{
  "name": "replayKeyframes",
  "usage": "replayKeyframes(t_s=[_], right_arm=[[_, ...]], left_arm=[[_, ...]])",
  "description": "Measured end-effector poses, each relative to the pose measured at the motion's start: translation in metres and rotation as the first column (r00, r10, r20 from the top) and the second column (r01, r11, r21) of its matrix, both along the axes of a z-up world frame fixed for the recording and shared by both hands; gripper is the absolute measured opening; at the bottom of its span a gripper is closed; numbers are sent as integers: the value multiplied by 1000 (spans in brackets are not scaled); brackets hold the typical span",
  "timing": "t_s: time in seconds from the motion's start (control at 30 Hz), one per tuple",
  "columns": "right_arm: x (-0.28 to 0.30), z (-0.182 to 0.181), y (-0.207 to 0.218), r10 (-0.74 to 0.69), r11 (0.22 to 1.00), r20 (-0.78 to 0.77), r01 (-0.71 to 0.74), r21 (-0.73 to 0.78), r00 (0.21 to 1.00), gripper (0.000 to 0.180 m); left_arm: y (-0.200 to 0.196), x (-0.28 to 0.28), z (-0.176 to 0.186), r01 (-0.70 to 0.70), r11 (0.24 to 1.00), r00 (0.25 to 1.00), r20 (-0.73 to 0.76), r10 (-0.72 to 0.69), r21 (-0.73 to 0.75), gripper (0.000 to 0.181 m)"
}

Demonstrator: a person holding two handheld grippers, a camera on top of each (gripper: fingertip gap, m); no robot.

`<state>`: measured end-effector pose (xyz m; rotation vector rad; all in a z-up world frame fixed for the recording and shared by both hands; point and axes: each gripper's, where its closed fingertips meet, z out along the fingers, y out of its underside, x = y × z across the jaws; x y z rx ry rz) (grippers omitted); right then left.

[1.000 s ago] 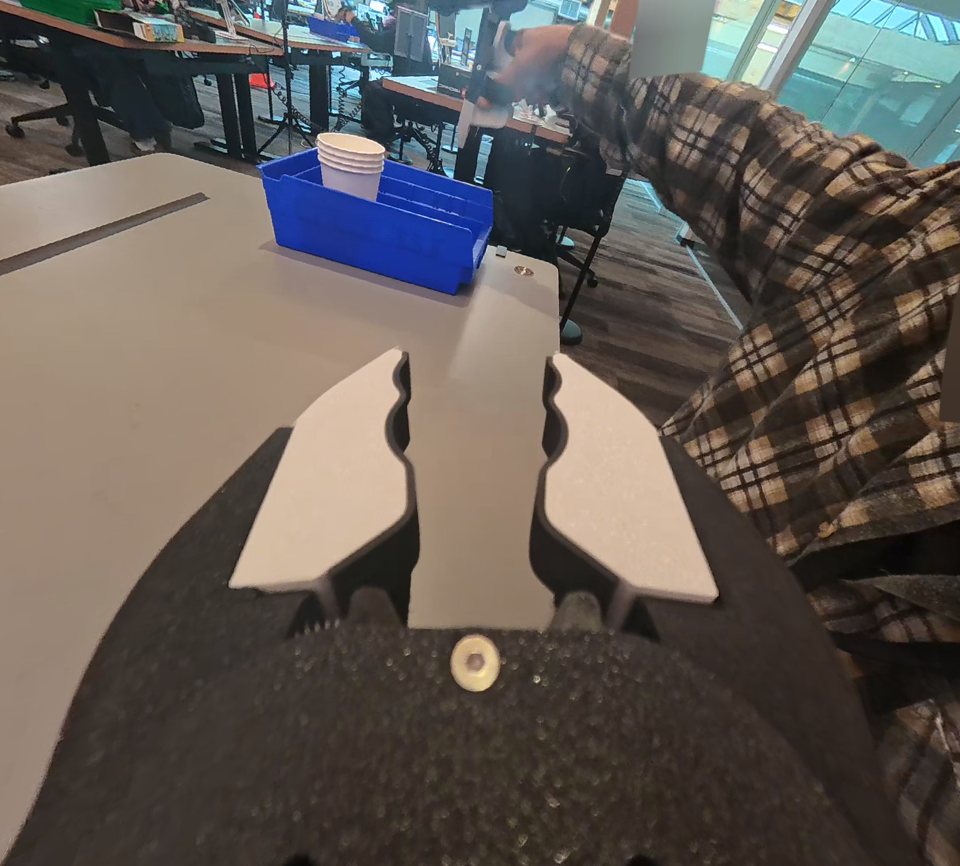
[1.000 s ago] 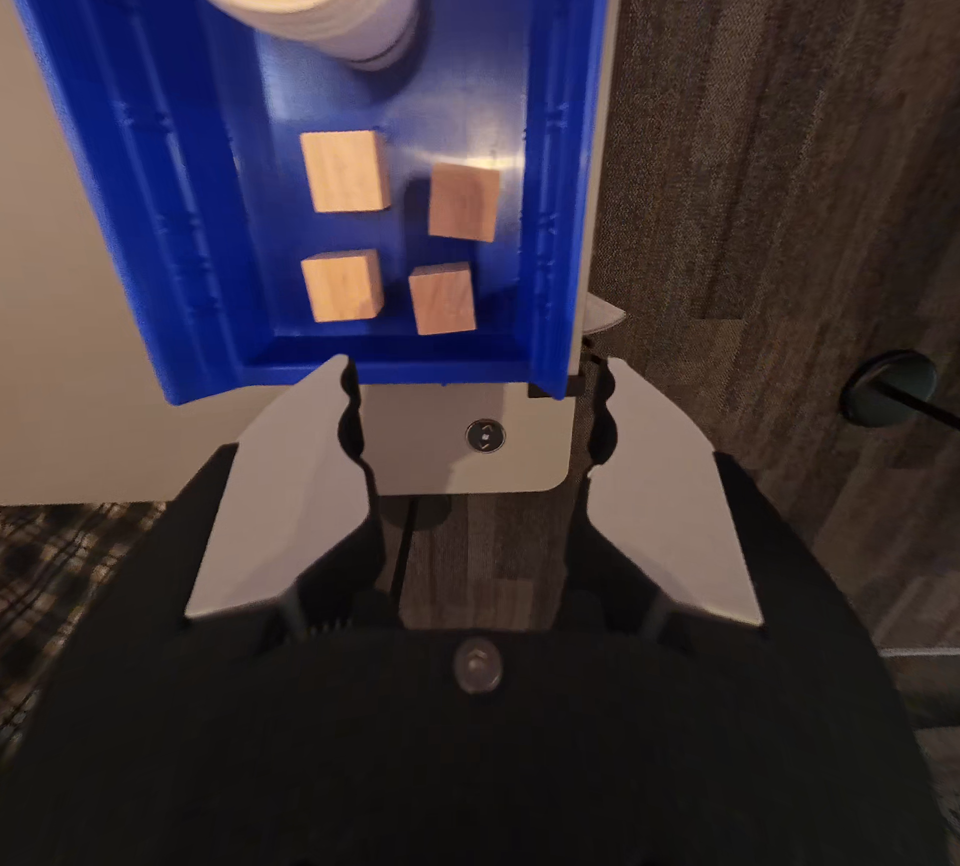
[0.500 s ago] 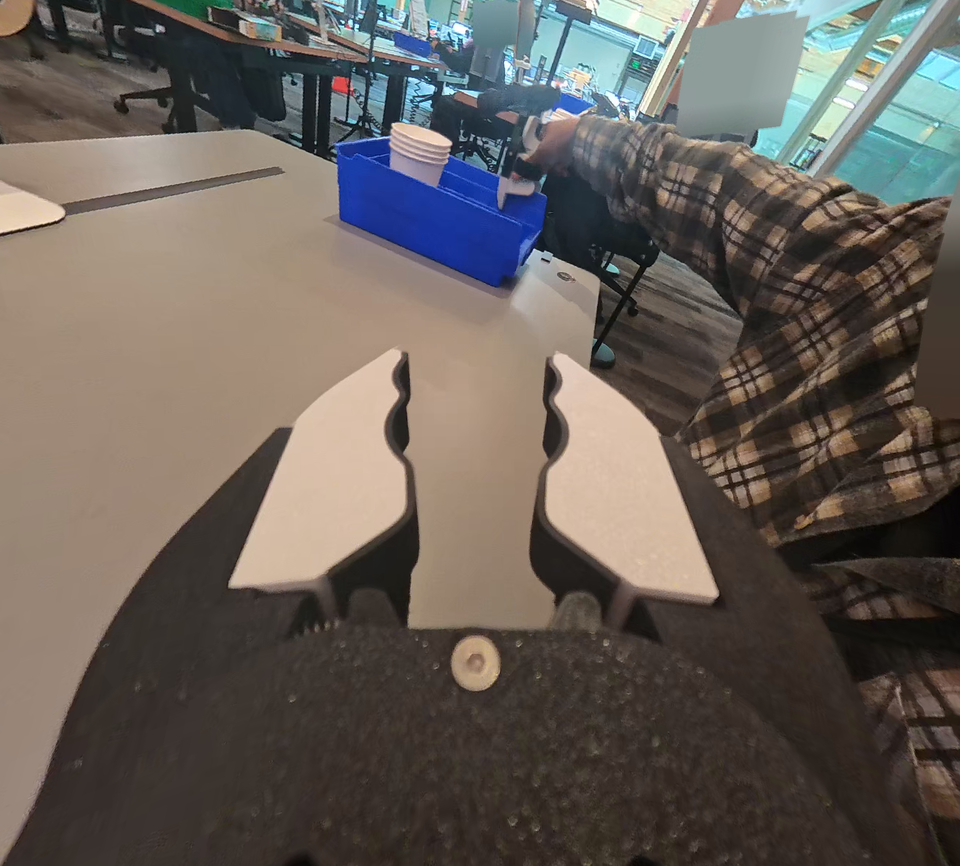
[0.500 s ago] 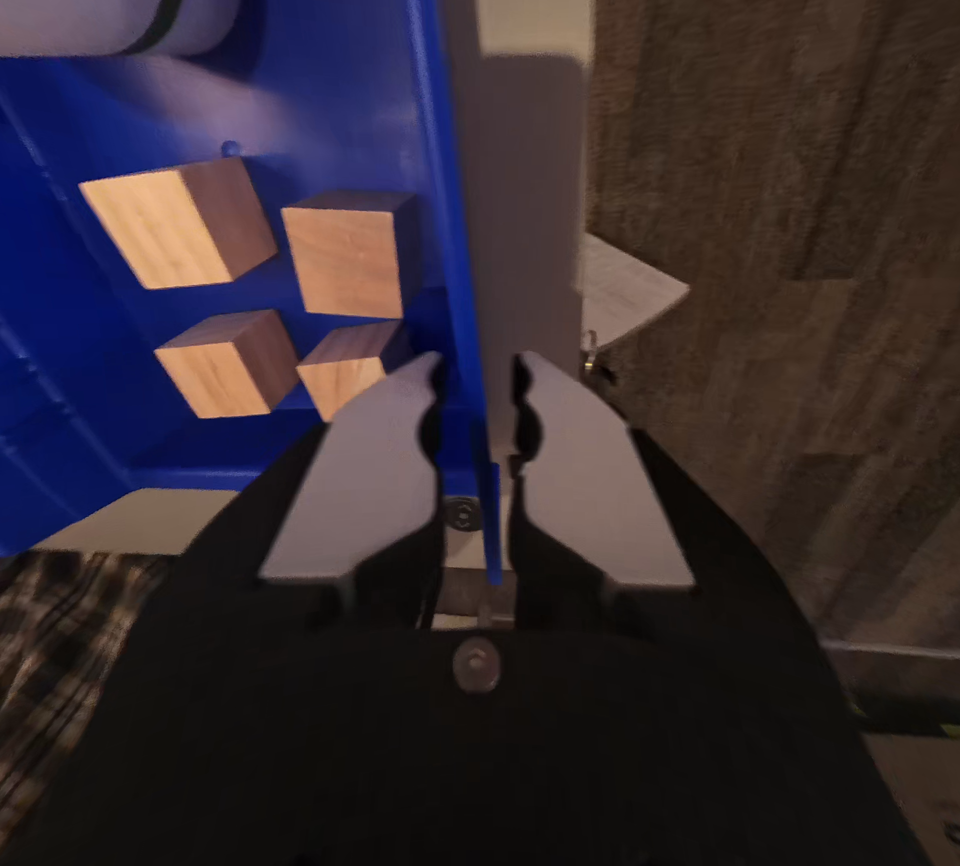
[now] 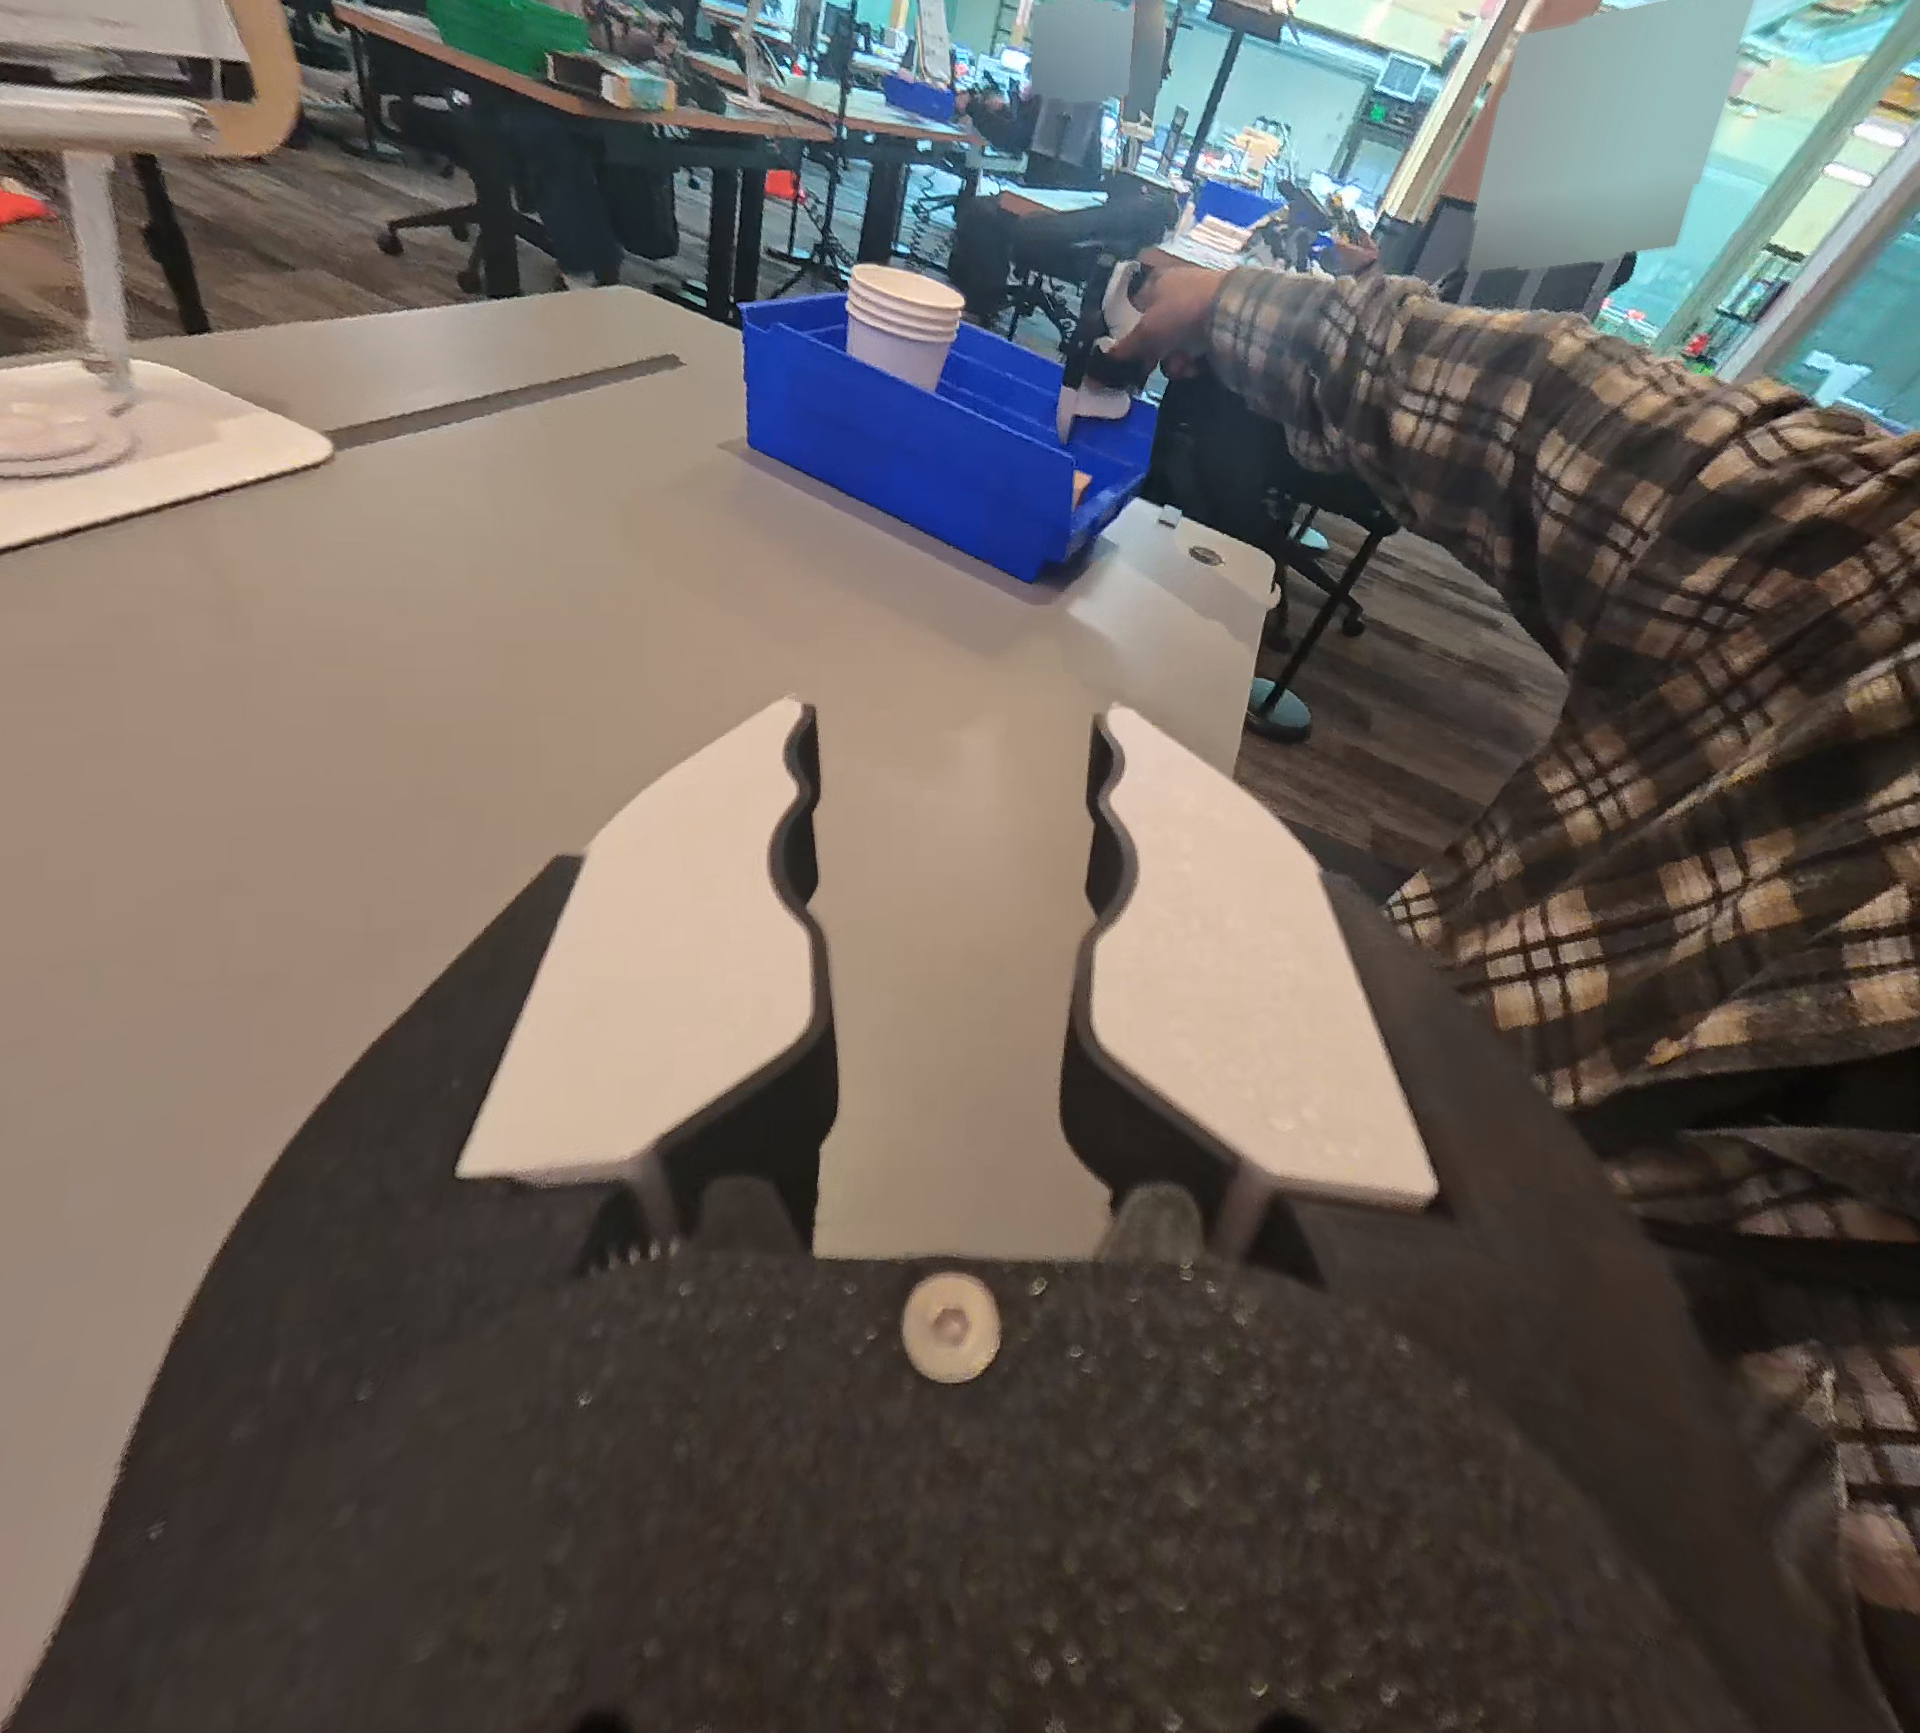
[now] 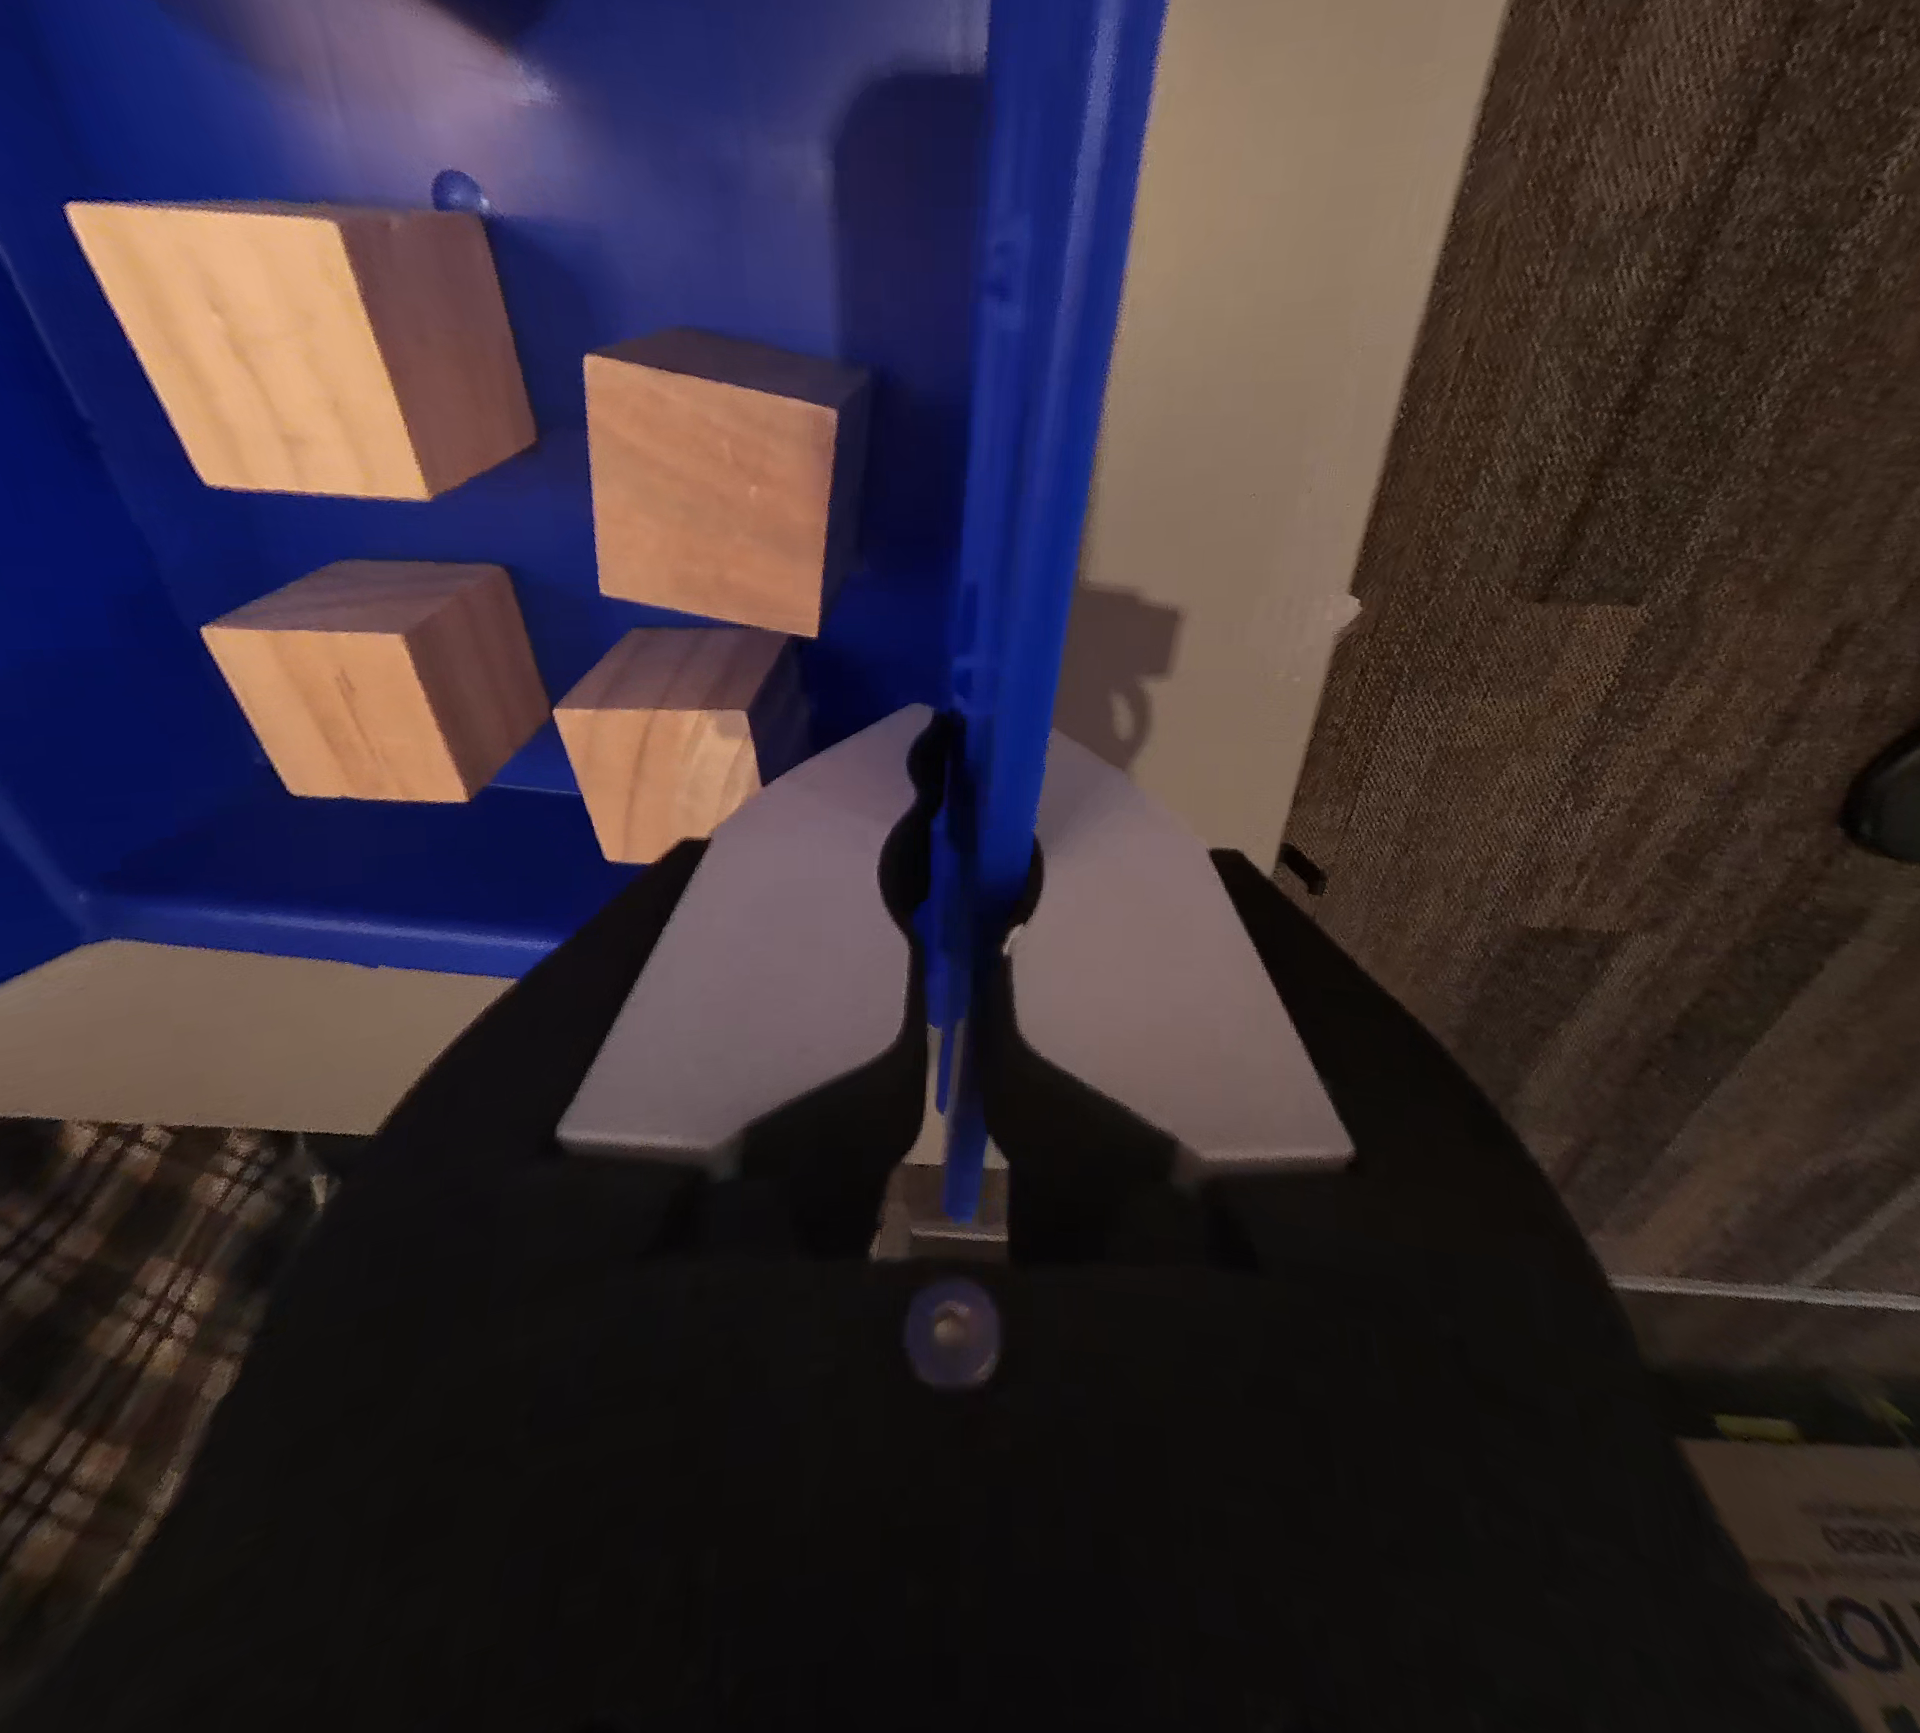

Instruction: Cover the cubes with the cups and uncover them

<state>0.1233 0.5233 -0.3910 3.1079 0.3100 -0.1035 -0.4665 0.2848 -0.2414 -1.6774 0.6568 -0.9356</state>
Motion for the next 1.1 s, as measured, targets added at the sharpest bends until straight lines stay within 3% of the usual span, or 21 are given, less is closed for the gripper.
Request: replayKeyframes(t_s=[0.63,1.1], right_arm=[[-187,1,-12,240,970,-45,-238,50,970,7],[-376,2,-69,342,940,-47,-341,19,939,10]], left_arm=[[-28,-38,37,-96,989,995,-2,97,111,48],[-33,-66,48,-182,976,983,18,181,119,47]])
